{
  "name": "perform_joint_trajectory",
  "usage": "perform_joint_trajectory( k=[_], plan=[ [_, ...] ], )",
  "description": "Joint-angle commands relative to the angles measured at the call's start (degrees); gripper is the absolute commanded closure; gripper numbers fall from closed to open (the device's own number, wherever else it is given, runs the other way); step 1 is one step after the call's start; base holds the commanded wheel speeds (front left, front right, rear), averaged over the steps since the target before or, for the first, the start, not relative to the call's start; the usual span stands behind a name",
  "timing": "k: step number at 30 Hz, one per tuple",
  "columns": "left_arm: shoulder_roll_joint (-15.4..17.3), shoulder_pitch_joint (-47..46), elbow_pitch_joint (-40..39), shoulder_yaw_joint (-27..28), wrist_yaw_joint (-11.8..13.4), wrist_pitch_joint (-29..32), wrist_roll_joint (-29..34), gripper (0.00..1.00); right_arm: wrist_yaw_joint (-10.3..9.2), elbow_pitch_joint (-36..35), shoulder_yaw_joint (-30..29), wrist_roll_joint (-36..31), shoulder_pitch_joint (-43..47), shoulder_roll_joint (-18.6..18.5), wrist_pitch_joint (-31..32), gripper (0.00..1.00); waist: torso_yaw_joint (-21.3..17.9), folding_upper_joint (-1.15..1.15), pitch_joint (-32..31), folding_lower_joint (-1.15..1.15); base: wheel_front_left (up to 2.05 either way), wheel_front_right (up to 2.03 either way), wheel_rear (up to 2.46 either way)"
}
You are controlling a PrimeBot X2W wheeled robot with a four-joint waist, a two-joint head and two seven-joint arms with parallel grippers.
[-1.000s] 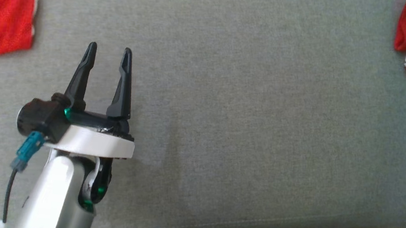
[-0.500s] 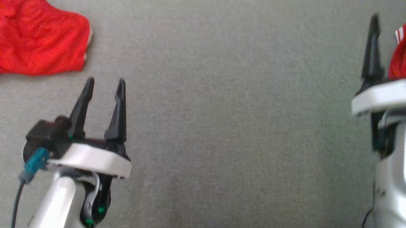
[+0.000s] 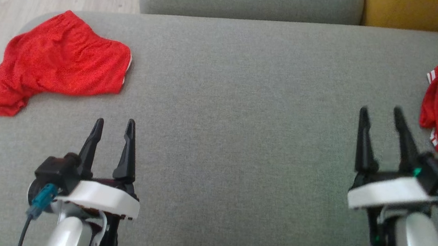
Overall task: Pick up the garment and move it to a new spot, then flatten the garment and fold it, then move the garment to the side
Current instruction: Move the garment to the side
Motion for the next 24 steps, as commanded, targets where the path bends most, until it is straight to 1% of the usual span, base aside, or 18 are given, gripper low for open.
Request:
perform_joint_trajectory(
  k=[1, 6, 11, 24],
  plan=[
    [-0.1, -1.5, -1.7, 2.0, -0.1, -0.7, -0.4, 0.0, 0.36, -2.7, 2.0, 0.5, -0.3, 0.2, -0.8, 0.0, 0.3, 0.0, -0.5, 0.01, 0.0, 0.0, 0.0],
    [-0.2, -0.5, -1.4, 2.0, -0.2, -0.7, -0.3, 0.0, 0.36, -4.6, 3.5, 1.0, 4.1, 0.2, -1.1, 0.0, 0.7, 0.0, -1.4, 0.01, 0.0, 0.0, 0.0],
    [-0.2, 0.8, -1.2, 2.2, -0.4, -0.7, -0.1, 0.0, 0.36, -5.1, 4.2, 2.0, 6.9, 0.2, -1.3, 0.0, 0.7, 0.0, -2.2, 0.01, 0.0, 0.0, 0.0],
    [-0.2, 1.4, -1.2, 1.4, -0.4, -0.7, -0.4, 0.0, 0.36, -4.8, 4.5, 2.3, 7.8, 0.2, -1.4, 0.0, 1.0, 0.0, -2.4, 0.01, 0.0, 0.0, 0.0]
  ],
)
